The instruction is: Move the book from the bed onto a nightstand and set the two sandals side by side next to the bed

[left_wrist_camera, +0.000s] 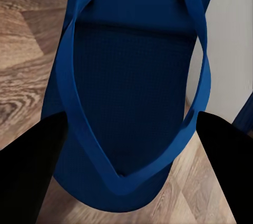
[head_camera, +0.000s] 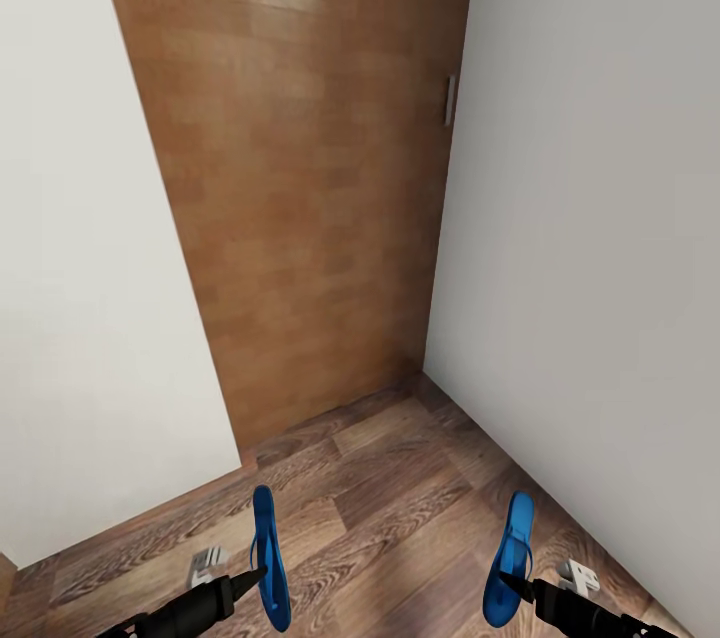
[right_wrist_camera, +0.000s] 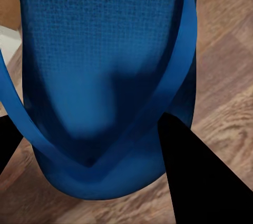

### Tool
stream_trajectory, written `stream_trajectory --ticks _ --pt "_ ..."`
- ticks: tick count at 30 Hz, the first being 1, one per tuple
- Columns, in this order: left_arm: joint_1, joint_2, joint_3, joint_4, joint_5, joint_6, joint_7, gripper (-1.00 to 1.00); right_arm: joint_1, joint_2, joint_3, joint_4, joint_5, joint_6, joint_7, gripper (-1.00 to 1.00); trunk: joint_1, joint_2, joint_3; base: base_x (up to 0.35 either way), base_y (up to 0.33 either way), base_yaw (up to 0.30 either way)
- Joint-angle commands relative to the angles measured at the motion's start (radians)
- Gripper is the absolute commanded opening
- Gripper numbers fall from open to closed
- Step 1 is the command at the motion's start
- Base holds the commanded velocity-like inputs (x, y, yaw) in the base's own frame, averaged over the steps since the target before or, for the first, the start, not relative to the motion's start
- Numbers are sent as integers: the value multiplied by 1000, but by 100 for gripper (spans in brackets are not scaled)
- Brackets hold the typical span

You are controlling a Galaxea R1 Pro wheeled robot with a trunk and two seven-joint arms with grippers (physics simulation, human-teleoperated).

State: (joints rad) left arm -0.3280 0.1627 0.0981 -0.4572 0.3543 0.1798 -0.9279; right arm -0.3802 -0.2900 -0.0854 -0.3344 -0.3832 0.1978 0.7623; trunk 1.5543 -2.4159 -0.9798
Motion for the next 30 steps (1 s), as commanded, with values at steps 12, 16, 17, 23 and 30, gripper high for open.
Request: stream_trajectory --ticks 12,16,17,23,30 --pt "0 0 2 1 6 9 -3 -100 0 0 -2 -1 -8 11 1 -100 -12 21 9 0 0 -39" --pt "0 0 2 2 5 9 -3 -100 0 0 -2 -1 -8 11 1 -100 -12 21 9 0 0 -183" --pt "0 0 2 2 6 9 -3 -100 0 0 -2 -1 -8 11 1 -100 -12 21 9 0 0 -197" --pt "0 0 2 2 6 9 -3 -100 0 0 -2 -1 -8 11 1 -100 -12 21 9 0 0 -200" --pt "0 0 2 2 6 9 -3 -100 0 0 -2 -1 -8 11 1 -100 -12 21 9 0 0 -199"
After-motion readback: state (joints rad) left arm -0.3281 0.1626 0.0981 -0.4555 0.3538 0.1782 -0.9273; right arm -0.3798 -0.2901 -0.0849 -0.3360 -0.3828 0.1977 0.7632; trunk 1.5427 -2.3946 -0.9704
